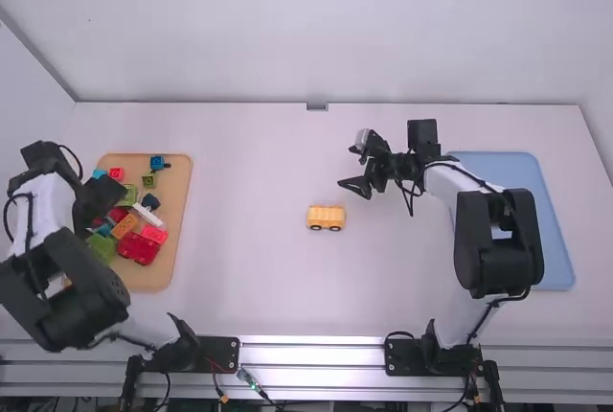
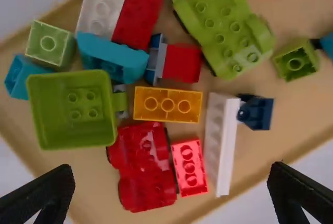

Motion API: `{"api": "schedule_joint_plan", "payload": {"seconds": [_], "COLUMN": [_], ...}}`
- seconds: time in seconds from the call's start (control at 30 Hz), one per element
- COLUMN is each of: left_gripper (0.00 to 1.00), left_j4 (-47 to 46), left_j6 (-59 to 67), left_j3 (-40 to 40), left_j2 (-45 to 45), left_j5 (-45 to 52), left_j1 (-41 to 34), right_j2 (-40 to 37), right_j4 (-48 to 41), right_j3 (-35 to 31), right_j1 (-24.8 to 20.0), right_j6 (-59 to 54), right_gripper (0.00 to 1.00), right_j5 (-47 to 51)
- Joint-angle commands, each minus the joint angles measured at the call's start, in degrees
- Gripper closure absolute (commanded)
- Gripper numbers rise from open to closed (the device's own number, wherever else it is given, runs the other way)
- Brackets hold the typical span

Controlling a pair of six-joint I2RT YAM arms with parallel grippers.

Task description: Assemble lego blocks to make yellow taxi

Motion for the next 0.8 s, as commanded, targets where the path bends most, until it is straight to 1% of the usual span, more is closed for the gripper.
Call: {"api": "schedule_joint_plan", "payload": {"seconds": [0.0, 0.07, 0.13, 0.27, 0.3, 0.37, 0.4, 0.43, 0.47, 0.5, 0.53, 0.57, 0.6, 0.67, 0.7, 0.73, 0.77], "left_gripper": [0.01, 0.01, 0.01, 0.01, 0.01, 0.03, 0.03, 0.07, 0.19, 0.23, 0.3, 0.31, 0.38, 0.39, 0.41, 0.46, 0.47], "left_j4": [-2.78, -5.01, -6.29, -6.82, -6.49, -4.52, -4.2, -3.48, -3.39, -3.65, -4.15, -4.15, -3.93, -3.72, -3.72, -3.72, -3.67], "left_j6": [9.11, 13.6, 15.89, 21.79, 23.43, 32.28, 33.77, 38.71, 44.96, 47.34, 50.31, 50.6, 52.52, 56.87, 57.57, 59.71, 61.31], "left_j3": [5.11, 7.96, 8.98, 9.84, 9.6, 9.4, 9.31, 9.09, 8.94, 8.66, 8.22, 8.17, 7.58, 6.54, 6.38, 5.86, 5.44], "left_j2": [6.84, 10.6, 12.39, 14.73, 14.73, 14.73, 14.73, 14.73, 14.73, 14.73, 14.73, 14.73, 14.73, 14.73, 14.73, 14.73, 14.73], "left_j5": [1.36, 1.38, 0.92, -6.82, -7.39, -5.79, -5.18, -3.17, -0.63, 0.11, 0.52, 0.5, 0.35, 0.31, 0.31, 0.33, 0.31], "left_j1": [-0.52, -0.59, -0.59, -0.13, -0.2, -0.24, -0.26, -0.26, -0.26, -0.24, -0.24, -0.24, -0.24, -0.26, -0.26, -0.24, -0.22], "right_j2": [-0.13, -0.13, -0.13, -0.13, -0.13, -0.13, -0.13, -0.13, -0.13, -0.13, -0.13, -0.13, -0.13, -0.13, -0.13, -0.13, -0.13], "right_j4": [0.0, -0.02, 0.0, 0.28, 0.42, 0.63, 0.66, 0.76, 0.85, 0.85, 0.83, 0.83, 0.81, 0.66, 0.66, 0.72, 0.85], "right_j3": [-0.02, -0.02, -0.02, -0.02, -0.02, -0.02, -0.02, -0.02, -0.02, -0.02, -0.02, -0.02, -0.02, -0.02, -0.02, -0.02, -0.02], "right_j1": [-0.26, -0.26, -0.26, -0.26, -0.26, -0.26, -0.26, -0.26, -0.26, -0.26, -0.24, -0.24, -0.26, -0.26, -0.26, -0.26, -0.26], "right_j6": [0.35, 0.35, 0.33, 0.33, 0.33, 0.31, 0.31, 0.31, 0.33, 0.33, 0.33, 0.33, 0.35, 0.33, 0.35, 0.35, 0.5], "right_gripper": [0.01, 0.01, 0.01, 0.01, 0.01, 0.01, 0.01, 0.01, 0.01, 0.01, 0.01, 0.01, 0.01, 0.01, 0.01, 0.01, 0.01], "right_j5": [-0.33, -0.35, -0.33, -0.31, -0.28, -0.31, -0.28, -0.26, -0.33, -0.31, -0.33, -0.33, -0.33, -0.33, -0.33, -0.31, -0.33]}}
